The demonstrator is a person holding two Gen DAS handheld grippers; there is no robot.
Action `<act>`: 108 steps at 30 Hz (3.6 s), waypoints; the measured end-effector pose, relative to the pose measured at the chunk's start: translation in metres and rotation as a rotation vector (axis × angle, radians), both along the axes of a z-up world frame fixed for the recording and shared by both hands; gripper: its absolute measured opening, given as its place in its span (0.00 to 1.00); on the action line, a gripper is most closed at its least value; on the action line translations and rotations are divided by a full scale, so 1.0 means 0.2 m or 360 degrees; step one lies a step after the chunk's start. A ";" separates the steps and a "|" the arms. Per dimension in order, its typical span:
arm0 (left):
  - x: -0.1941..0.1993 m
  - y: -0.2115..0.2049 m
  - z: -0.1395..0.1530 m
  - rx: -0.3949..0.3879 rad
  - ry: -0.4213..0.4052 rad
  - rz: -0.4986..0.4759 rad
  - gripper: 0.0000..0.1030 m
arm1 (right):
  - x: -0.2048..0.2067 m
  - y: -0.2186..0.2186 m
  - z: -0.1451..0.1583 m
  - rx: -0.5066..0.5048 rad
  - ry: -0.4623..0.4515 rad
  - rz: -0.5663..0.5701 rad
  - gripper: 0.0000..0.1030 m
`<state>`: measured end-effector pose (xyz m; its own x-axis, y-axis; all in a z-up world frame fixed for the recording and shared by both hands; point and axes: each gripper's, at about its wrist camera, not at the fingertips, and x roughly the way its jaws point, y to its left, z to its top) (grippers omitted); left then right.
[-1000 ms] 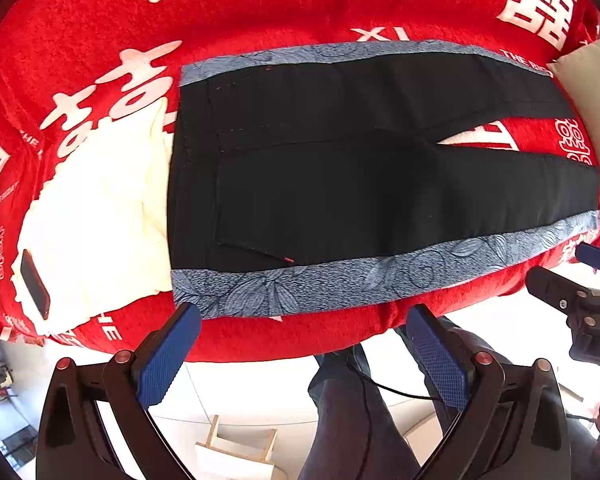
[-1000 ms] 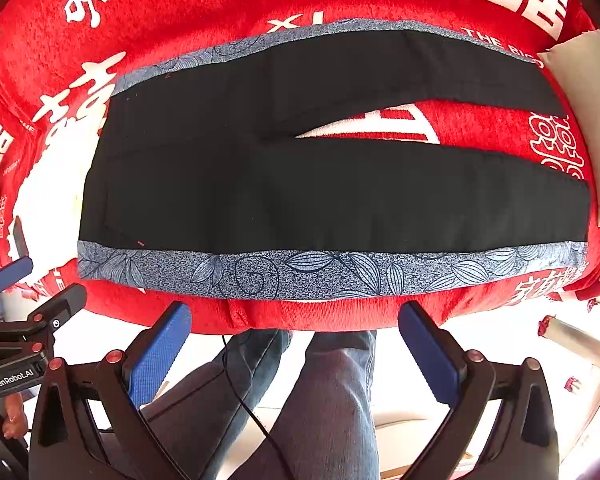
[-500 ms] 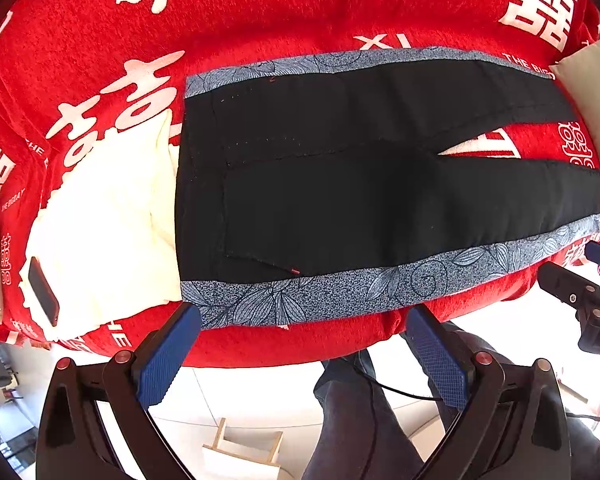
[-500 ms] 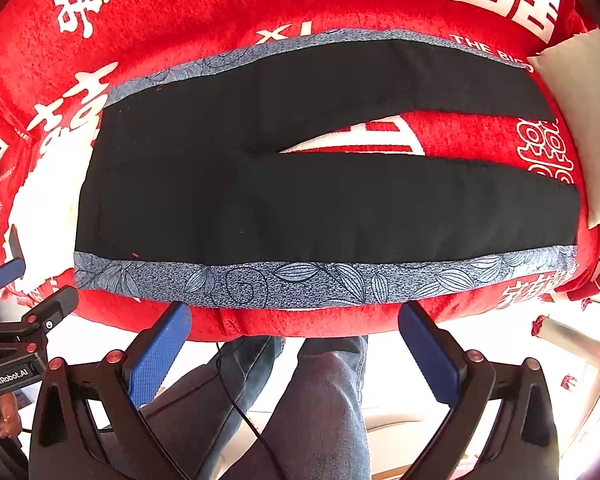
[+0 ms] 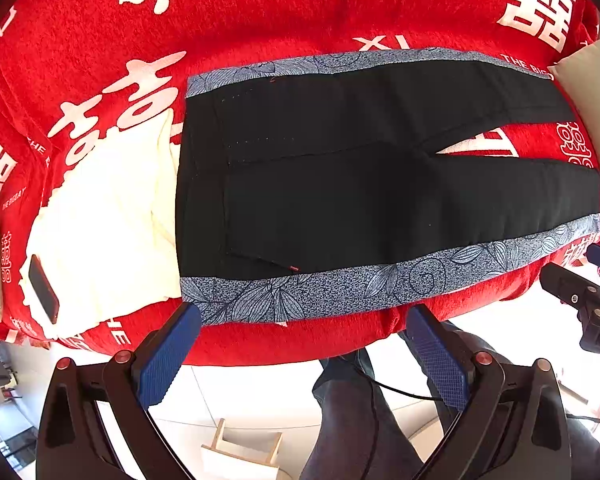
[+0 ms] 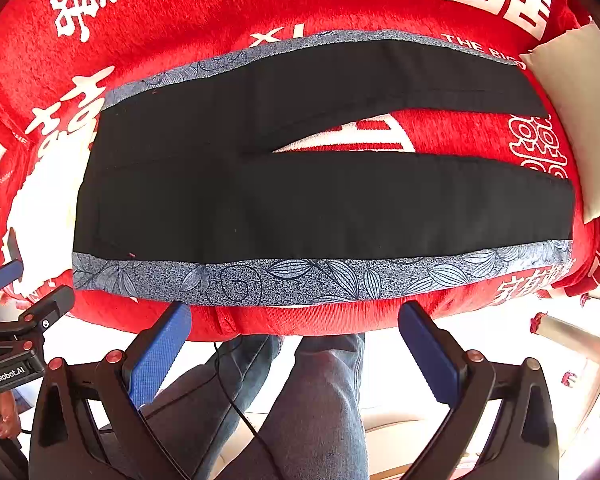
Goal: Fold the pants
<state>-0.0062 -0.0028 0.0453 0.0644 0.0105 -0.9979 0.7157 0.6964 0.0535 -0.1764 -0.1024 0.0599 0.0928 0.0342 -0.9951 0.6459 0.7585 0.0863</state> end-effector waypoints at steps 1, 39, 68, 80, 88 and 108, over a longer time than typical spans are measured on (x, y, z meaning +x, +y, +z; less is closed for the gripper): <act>0.00 0.00 0.00 0.0002 -0.0001 0.0002 1.00 | 0.00 0.00 0.00 0.0000 0.0000 -0.0001 1.00; 0.09 0.13 -0.29 -0.0039 0.0070 0.0094 1.00 | 0.06 0.08 -0.18 -0.0036 -0.0045 -0.0136 1.00; -0.03 0.24 -0.70 -0.0391 0.0276 0.0584 1.00 | -0.47 -0.15 -0.92 0.1020 -0.0936 -0.0690 1.00; -0.11 0.41 -0.69 -0.0483 0.0325 0.0797 1.00 | -0.44 -0.26 -0.95 0.1254 -0.0917 -0.0948 0.09; -0.08 0.57 -0.72 -0.0740 0.0461 0.1186 1.00 | -0.39 -0.31 -0.69 0.1288 -0.1032 -0.0734 0.09; 0.35 0.35 -0.26 -0.0805 0.0174 0.0955 0.25 | 0.03 -0.64 -0.28 0.0973 -0.1014 -0.0199 0.09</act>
